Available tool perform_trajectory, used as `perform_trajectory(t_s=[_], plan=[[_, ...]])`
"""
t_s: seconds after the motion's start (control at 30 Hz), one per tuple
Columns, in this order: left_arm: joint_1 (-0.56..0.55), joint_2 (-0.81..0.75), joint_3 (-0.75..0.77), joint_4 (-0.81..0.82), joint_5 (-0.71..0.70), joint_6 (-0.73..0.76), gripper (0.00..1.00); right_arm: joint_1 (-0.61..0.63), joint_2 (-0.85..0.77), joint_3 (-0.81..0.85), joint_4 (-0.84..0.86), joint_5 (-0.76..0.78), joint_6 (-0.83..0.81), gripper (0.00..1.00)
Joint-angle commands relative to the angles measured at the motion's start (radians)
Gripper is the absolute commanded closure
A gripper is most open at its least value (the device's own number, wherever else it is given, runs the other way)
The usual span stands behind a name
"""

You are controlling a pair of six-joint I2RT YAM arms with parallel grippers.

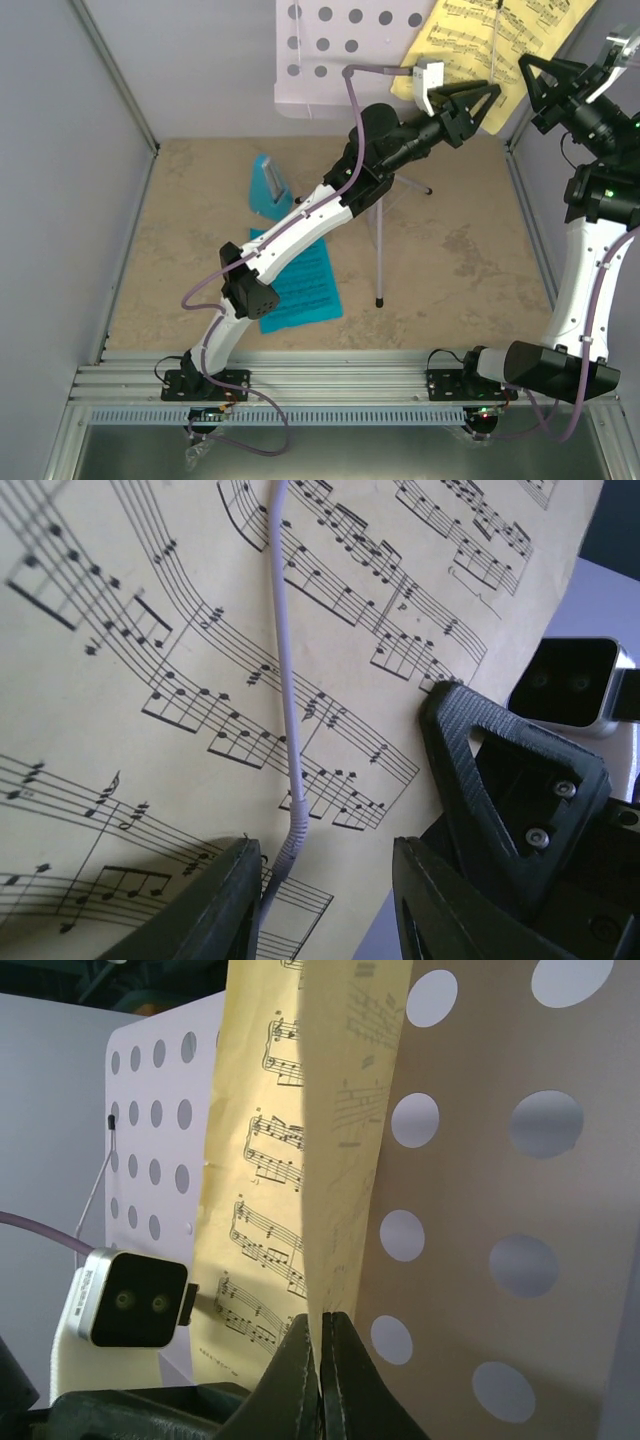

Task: Pack up the instrument practice props

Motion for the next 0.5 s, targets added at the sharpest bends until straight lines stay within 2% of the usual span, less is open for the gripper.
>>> perform_trajectory(t_s=[0.0,0.2,0.47], plan=[[0.016,0.026,0.027,0.127,0.053,-0.034,0.67,0.002,-0.022,0.003,-0.018,-0.017,-0.015,1.0],[0.015,0.038,0.03,0.169,0.086,-0.004,0.81,0.003,-0.027,0.003,-0.038,-0.019,-0.034,0.99],[0.016,0.046,0.026,0.163,0.095,0.024,0.83,0.002,-0.024,-0.005,-0.039,-0.019,-0.035,0.99]])
